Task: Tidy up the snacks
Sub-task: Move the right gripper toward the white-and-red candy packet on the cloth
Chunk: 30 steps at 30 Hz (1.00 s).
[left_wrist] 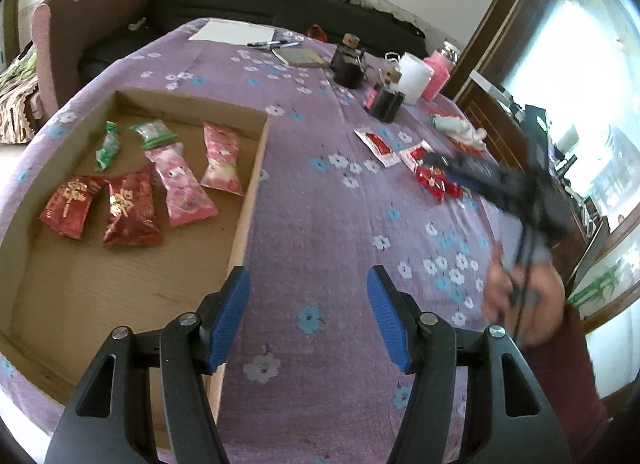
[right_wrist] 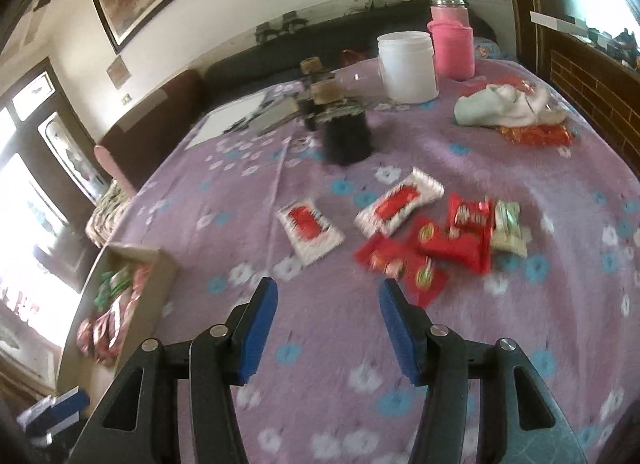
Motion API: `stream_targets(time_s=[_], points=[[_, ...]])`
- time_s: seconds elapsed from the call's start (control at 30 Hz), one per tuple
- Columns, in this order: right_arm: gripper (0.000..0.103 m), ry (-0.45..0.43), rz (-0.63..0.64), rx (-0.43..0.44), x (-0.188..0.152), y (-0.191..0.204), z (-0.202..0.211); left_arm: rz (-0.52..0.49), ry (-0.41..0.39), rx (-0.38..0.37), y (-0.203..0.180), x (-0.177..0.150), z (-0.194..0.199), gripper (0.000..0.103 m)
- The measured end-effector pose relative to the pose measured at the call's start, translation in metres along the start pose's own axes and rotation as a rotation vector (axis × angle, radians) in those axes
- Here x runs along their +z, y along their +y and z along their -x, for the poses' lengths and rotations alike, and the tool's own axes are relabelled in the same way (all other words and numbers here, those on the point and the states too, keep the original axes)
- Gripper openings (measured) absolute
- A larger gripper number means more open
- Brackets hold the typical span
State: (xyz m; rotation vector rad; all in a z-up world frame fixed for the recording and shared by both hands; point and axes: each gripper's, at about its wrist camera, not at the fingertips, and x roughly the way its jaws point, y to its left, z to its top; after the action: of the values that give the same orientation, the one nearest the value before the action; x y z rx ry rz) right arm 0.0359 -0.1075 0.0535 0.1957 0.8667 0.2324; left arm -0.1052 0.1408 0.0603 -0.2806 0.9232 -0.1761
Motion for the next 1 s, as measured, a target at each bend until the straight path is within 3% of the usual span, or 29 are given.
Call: stream_targets(time_s=[0.17, 0.37, 0.43, 0.47, 0.57, 0.67, 0.77, 0.87, 0.9, 1.0], points=[[0.056, 0.026, 0.057, -0.036, 0.036, 0.015, -0.042, -0.019, 0.005, 0.016, 0.001, -0.002, 0.004, 0.060], [0.055, 0.124, 0.153, -0.100, 0.051, 0.042, -0.100, 0.010, 0.009, 0.036, 0.016, 0.001, 0.005, 0.060], [0.047, 0.160, 0.179, -0.144, 0.046, 0.045, -0.113, 0.022, 0.010, 0.037, 0.020, 0.001, 0.003, 0.060], [0.032, 0.139, 0.188, -0.163, 0.044, 0.046, -0.111, 0.027, 0.010, 0.035, 0.022, 0.002, 0.002, 0.060], [0.032, 0.154, 0.149, -0.118, 0.033, 0.043, -0.099, 0.036, 0.017, 0.019, 0.022, 0.002, -0.003, 0.060], [0.032, 0.203, 0.124, -0.012, 0.012, 0.045, -0.081, 0.025, 0.027, -0.004, 0.016, 0.000, -0.008, 0.060], [0.036, 0.261, 0.150, 0.097, -0.013, 0.058, -0.061, 0.011, 0.039, -0.022, 0.009, -0.003, -0.012, 0.060], [0.048, 0.303, 0.129, 0.262, -0.021, 0.056, -0.039, 0.000, 0.043, -0.034, 0.003, -0.005, -0.013, 0.060], [0.050, 0.260, 0.105, 0.255, -0.016, 0.046, -0.028, -0.004, 0.044, -0.037, 0.002, -0.006, -0.013, 0.060], [0.056, 0.095, 0.055, 0.104, 0.010, 0.009, -0.003, -0.018, 0.044, -0.048, -0.001, -0.007, -0.012, 0.060]])
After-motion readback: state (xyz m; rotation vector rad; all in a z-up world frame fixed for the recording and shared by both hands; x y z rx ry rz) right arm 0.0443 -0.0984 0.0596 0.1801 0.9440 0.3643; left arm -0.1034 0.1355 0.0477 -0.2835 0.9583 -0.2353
